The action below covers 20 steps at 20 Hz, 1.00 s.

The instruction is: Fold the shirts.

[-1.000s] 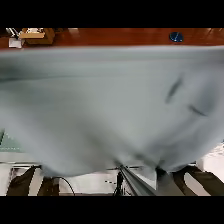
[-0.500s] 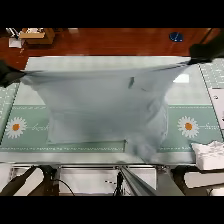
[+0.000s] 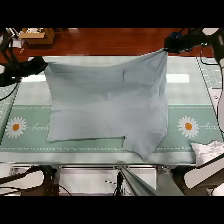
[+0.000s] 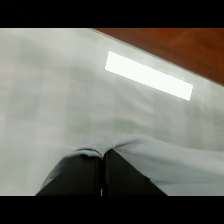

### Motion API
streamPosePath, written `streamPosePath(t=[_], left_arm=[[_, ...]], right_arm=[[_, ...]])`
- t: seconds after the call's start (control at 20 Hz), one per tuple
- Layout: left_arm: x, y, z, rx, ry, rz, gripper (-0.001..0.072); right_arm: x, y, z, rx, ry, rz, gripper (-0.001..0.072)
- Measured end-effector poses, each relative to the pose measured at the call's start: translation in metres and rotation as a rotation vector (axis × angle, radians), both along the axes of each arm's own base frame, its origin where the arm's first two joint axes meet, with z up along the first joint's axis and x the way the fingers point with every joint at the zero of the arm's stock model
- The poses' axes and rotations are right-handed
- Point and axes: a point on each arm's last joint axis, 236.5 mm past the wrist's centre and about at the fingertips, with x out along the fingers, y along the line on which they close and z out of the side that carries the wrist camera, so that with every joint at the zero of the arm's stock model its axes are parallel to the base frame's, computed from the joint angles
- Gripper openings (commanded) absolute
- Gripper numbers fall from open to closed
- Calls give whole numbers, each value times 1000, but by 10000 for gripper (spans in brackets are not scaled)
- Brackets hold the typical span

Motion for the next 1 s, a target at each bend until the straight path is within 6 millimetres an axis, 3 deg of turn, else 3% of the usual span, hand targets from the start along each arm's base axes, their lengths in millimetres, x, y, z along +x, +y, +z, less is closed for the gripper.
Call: streamPosePath(t=[0.2,0.45,0.6,0.85,1.0], left_arm=[[21,13,-27,42,-17,73,20],[25,16,-56,47,25,82,20],[20,13,-56,14,69,33,19],[-10,0,-55,-52,207,-133,19],[-33,1,-70,-46,319,-194,19]], right_arm=[[18,3,-32,27,2,-20,23],[12,7,-66,36,90,-8,23],[-4,6,-67,22,152,12,23],[-52,11,-78,-13,347,66,23],[-71,8,-85,-46,434,64,23]])
